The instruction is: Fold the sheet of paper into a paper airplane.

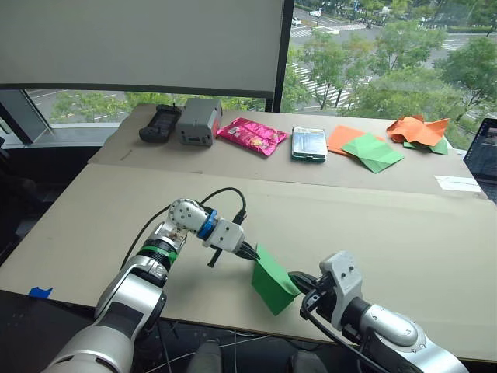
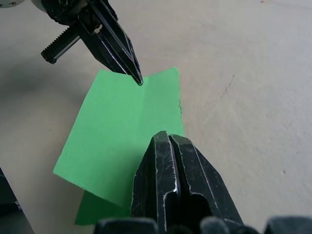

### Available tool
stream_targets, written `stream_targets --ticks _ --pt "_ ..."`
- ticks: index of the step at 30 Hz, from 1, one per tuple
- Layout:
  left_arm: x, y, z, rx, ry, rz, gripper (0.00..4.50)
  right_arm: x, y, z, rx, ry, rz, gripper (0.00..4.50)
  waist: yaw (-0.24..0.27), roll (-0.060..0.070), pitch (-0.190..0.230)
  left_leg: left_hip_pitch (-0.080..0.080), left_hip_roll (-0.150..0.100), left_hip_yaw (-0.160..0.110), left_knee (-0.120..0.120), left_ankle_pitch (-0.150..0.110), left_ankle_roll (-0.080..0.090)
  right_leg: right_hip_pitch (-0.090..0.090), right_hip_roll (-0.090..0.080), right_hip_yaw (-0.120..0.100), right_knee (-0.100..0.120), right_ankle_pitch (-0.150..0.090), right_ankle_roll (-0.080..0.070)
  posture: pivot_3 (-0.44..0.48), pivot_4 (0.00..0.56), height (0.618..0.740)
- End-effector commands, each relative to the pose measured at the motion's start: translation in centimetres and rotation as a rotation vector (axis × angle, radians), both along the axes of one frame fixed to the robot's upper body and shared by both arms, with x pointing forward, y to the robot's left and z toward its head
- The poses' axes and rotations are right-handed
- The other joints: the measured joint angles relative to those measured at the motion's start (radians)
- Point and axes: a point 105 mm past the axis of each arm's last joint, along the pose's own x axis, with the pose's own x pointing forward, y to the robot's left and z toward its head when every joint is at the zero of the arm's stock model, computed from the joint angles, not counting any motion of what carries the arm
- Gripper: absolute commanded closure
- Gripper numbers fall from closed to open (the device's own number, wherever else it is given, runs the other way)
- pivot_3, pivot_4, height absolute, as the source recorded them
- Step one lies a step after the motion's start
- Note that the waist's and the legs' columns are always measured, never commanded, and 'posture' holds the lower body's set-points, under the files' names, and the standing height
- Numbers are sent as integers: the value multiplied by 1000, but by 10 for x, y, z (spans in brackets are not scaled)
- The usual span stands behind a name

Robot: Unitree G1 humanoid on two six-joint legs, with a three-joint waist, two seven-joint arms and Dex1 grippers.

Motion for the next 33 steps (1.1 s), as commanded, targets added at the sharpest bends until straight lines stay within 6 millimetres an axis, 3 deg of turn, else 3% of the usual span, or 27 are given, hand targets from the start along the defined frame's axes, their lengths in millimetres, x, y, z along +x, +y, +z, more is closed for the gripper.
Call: stream_targets --ticks 1,7,11,17,26,33 --pt "8 7 9 7 -39 59 4470 7 0 20 -25 -112 16 4500 -1 0 0 0 0 0 0 0 0 0 0 0 0 0 0 0 150 713" --pt "12 39 13 -21 13 288 4470 22 8 36 -32 -212 92 4500 -11 1 -1 2 0 0 -1 0 0 0 0 0 1 0 0 0 150 713" --pt "-3 58 8 4 60 415 4470 27 18 39 -52 -254 213 4500 -12 2 -1 2 1 0 -2 0 0 1 1 1 2 0 0 0 150 713" --pt "-9 63 6 10 76 541 4470 24 26 28 -129 -246 380 4500 2 2 -1 2 1 0 -2 0 0 2 1 1 1 0 0 0 150 713" --pt "-29 52 9 -24 157 589 4500 16 34 19 -217 -304 504 1538 -2 2 -1 3 1 0 -2 0 0 1 1 1 1 0 0 0 150 713" --pt "-29 56 7 -12 170 615 4500 27 39 0 -307 -364 479 1538 0 2 -1 2 1 0 -1 0 0 1 1 1 1 0 0 0 150 713"
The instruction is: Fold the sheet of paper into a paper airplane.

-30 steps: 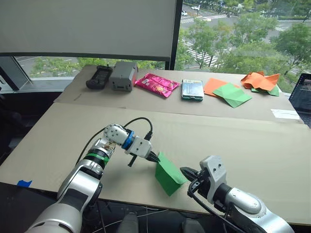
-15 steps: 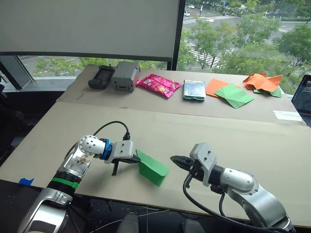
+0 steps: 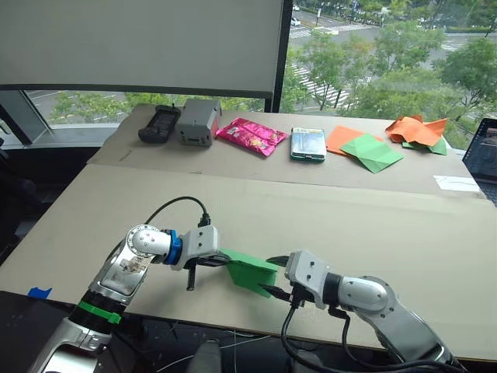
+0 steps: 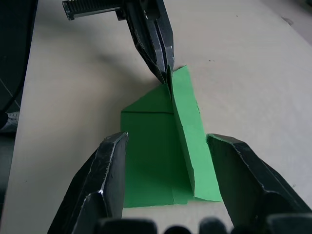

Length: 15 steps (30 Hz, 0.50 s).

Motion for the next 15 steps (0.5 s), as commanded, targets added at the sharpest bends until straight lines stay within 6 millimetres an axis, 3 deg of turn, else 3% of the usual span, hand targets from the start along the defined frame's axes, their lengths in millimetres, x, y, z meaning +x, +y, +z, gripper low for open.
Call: stream_targets --ticks 1,4,7,13,15 --pt "2 4 7 3 -31 8 4500 7 2 7 15 -79 -16 1538 1 0 0 0 0 0 0 0 0 0 0 0 0 0 0 0 150 713" --pt "1 7 4 21 -34 6 4500 9 3 5 16 -84 -23 1538 1 0 0 0 0 0 0 0 0 0 0 0 0 0 0 0 150 713" --pt "1 6 4 12 -27 10 4500 9 3 2 9 -82 -22 2358 2 0 0 0 0 0 0 0 0 0 0 0 1 0 0 0 150 713" --pt "0 7 1 12 -25 15 4500 7 4 -4 -1 -68 -18 4463 1 0 0 0 0 0 0 0 0 1 0 0 1 0 0 0 150 713" --pt "0 8 0 14 -24 19 4500 7 4 -4 -1 -66 -18 4489 1 0 0 0 0 0 0 0 0 1 0 0 1 0 0 0 150 713"
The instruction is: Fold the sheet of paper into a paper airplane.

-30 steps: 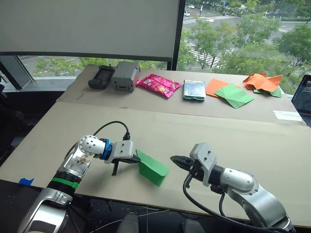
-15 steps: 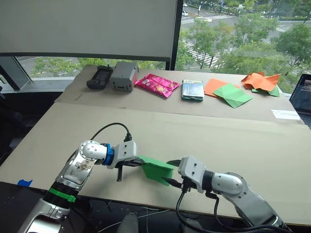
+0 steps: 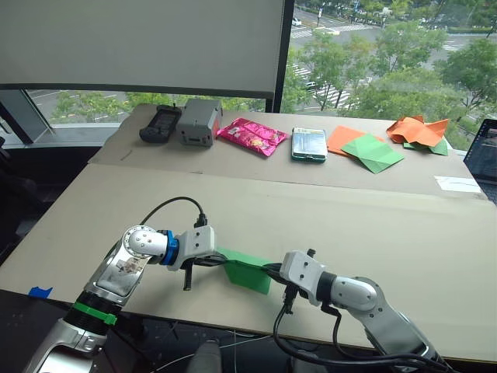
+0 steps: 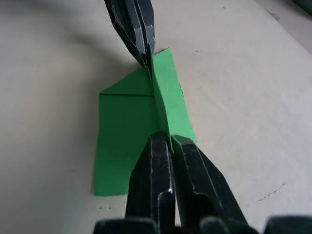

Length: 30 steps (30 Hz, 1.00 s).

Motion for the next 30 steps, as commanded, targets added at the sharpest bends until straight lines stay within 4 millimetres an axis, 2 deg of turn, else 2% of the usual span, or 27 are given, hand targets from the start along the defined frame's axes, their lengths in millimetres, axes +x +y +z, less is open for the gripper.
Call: stream_targets --ticks 1,5,8,10,12,16,18,21,24,30 --pt "0 3 2 2 -14 4 4500 -2 5 5 18 -27 22 4489 0 0 0 0 0 0 0 0 0 0 0 0 0 0 0 0 150 713" --pt "-2 5 5 -48 41 23 4500 -2 6 4 17 -19 29 4489 0 0 0 0 0 0 0 0 0 0 0 0 1 0 0 0 150 713" --pt "-2 6 16 -108 78 50 3739 -3 6 2 13 -15 34 4500 0 0 0 0 0 0 0 0 0 0 0 0 1 0 0 0 150 713" --pt "0 12 31 -163 121 75 3011 -3 6 2 8 -18 42 4500 -1 0 0 0 0 0 0 0 0 0 0 0 1 0 0 0 150 713" --pt "2 21 45 -206 172 88 3011 -2 7 2 4 -23 47 4500 -1 -1 0 0 0 0 0 0 0 0 0 0 2 0 0 0 150 713" --pt "4 30 55 -234 241 79 3011 -2 7 1 -1 -26 50 4500 -1 0 -1 1 0 0 0 0 0 0 0 0 3 0 0 0 150 713" --pt "9 30 53 -261 253 75 3652 -1 7 0 -5 -27 50 4500 -1 1 -1 1 0 0 1 0 0 1 0 0 3 0 0 0 150 713" --pt "14 26 42 -260 262 66 4473 -1 7 0 -6 -30 47 4500 -1 0 -1 1 0 0 1 0 1 1 0 0 4 0 0 0 150 713" --pt "16 18 16 -194 244 57 4473 -1 8 1 -5 -34 45 4500 1 0 -2 1 0 0 3 4 6 1 0 0 5 0 0 0 150 713" --pt "20 5 4 -203 237 49 4473 -2 7 4 -4 -36 41 4500 0 -2 -2 1 0 0 3 5 8 1 0 0 6 0 0 0 150 713"
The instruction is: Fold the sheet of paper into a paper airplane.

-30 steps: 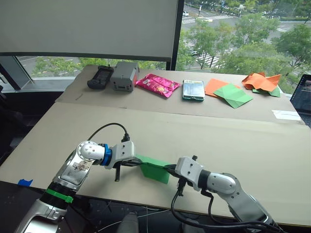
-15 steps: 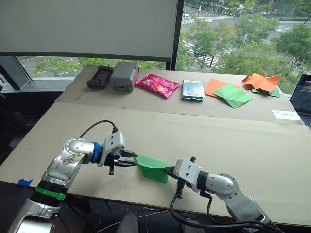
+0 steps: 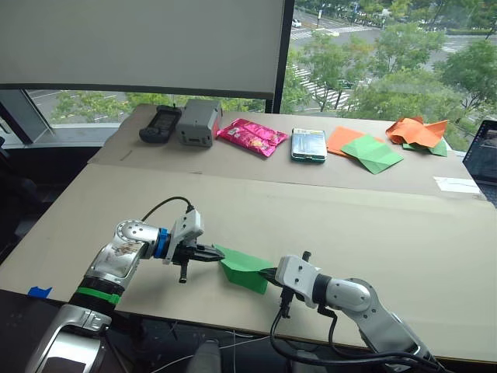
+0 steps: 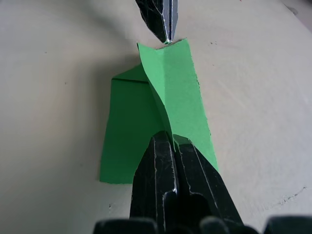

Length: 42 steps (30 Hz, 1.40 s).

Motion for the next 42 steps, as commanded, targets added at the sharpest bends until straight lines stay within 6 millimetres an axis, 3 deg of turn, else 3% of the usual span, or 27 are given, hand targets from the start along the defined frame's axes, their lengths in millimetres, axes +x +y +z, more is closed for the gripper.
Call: stream_targets --ticks 1,12,21,26,34,42 --pt "7 -9 4 -8 -48 -5 4473 -1 2 13 19 -43 12 4500 0 0 0 0 0 0 0 0 0 0 0 0 0 0 0 0 150 713" --pt "18 -7 -6 24 -70 32 4473 -7 2 20 25 -39 40 4500 0 0 0 0 0 0 0 0 0 0 0 0 1 0 0 0 150 713" --pt "-5 -11 -15 42 -9 -83 4473 -14 -3 20 19 6 38 4500 0 0 -1 0 0 0 0 0 0 0 0 0 2 0 0 0 150 713" --pt "-7 -6 -26 109 -33 -95 4473 -14 -3 18 15 40 30 4500 0 0 -4 1 0 0 0 0 -1 0 0 0 2 0 0 0 150 713" --pt "-7 -7 -32 155 -72 -129 4473 2 5 22 58 77 -33 4500 -5 0 -7 3 0 0 0 -4 -7 0 0 0 6 -1 -1 0 150 713" --pt "-7 -10 -31 147 -78 -128 4473 11 6 12 23 98 -74 4500 -8 1 -8 5 0 0 0 -5 -7 1 0 1 7 -1 -2 0 150 713"
